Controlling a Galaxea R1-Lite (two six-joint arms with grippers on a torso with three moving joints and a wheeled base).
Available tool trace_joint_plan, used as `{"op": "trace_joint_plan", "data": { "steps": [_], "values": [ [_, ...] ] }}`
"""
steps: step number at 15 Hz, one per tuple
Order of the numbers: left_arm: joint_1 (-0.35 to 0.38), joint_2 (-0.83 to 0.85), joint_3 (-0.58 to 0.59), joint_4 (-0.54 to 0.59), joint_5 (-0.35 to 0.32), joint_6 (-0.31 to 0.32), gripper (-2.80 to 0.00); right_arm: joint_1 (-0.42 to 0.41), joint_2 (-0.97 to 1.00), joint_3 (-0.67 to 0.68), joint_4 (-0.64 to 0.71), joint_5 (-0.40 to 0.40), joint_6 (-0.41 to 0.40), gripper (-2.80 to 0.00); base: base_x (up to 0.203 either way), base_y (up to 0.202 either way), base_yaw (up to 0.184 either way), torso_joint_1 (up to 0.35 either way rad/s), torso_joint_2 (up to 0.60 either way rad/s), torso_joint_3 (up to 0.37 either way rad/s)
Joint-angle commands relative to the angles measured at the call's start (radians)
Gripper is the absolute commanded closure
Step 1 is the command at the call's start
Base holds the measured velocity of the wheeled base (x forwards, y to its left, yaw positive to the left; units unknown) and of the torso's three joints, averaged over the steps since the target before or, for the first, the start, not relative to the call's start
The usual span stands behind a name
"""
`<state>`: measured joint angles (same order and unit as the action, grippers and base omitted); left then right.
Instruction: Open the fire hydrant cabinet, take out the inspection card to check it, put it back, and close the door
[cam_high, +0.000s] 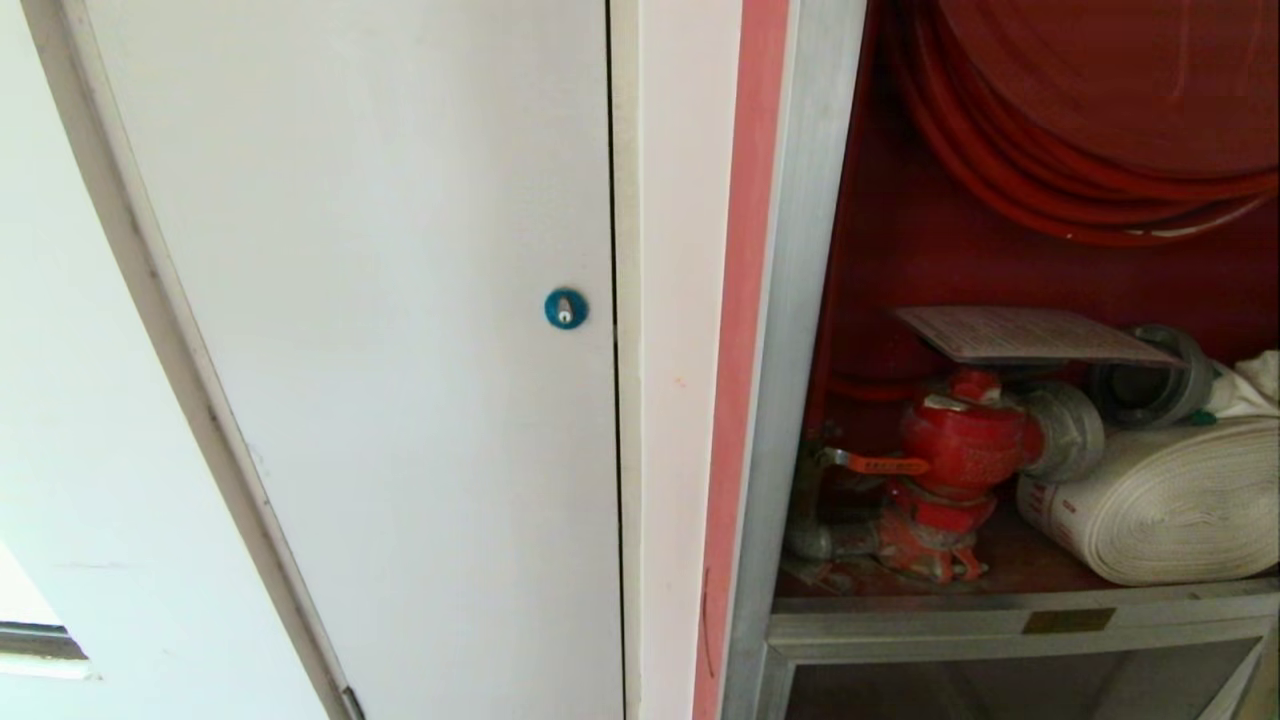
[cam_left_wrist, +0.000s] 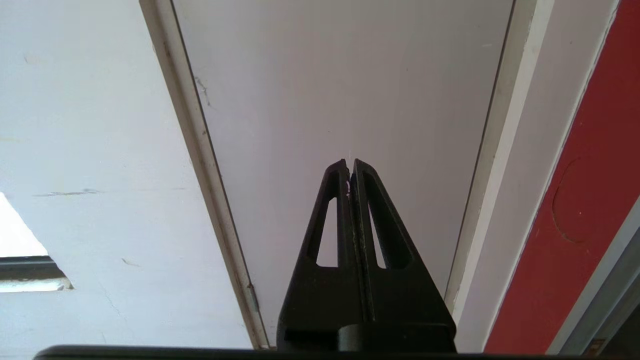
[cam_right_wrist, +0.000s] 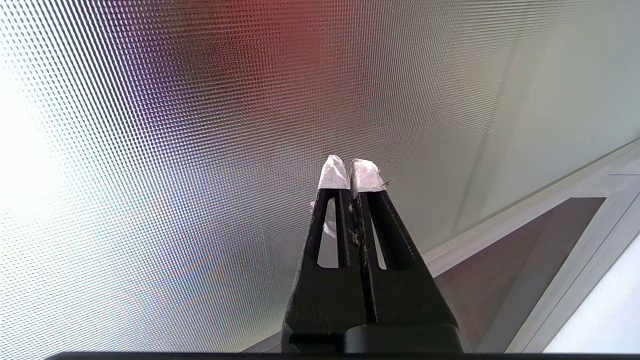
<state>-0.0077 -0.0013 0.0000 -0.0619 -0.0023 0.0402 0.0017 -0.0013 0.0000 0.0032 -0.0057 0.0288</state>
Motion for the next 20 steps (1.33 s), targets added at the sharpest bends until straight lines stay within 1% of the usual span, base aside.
{"op": "trace_joint_plan", "data": {
  "steps": [1, 3, 14, 20],
  "values": [
    [0.000, 0.001, 0.021, 0.004, -0.002, 0.006, 0.00, 0.000, 0.001, 0.000, 0.000, 0.000, 0.000, 0.00, 0.000, 0.000, 0.000, 0.000, 0.00, 0.000],
    [0.000, 0.001, 0.021, 0.004, -0.019, 0.007, 0.00, 0.000, 0.001, 0.000, 0.000, 0.000, 0.000, 0.00, 0.000, 0.000, 0.000, 0.000, 0.00, 0.000],
    [0.000, 0.001, 0.021, 0.005, -0.021, 0.009, 0.00, 0.000, 0.001, 0.000, 0.000, 0.000, 0.000, 0.00, 0.000, 0.000, 0.000, 0.000, 0.00, 0.000],
    [0.000, 0.001, 0.021, 0.005, -0.021, 0.008, 0.00, 0.001, 0.001, 0.000, 0.000, 0.000, 0.000, 0.00, -0.182, 0.000, 0.001, 0.000, 0.00, 0.003]
  ]
}}
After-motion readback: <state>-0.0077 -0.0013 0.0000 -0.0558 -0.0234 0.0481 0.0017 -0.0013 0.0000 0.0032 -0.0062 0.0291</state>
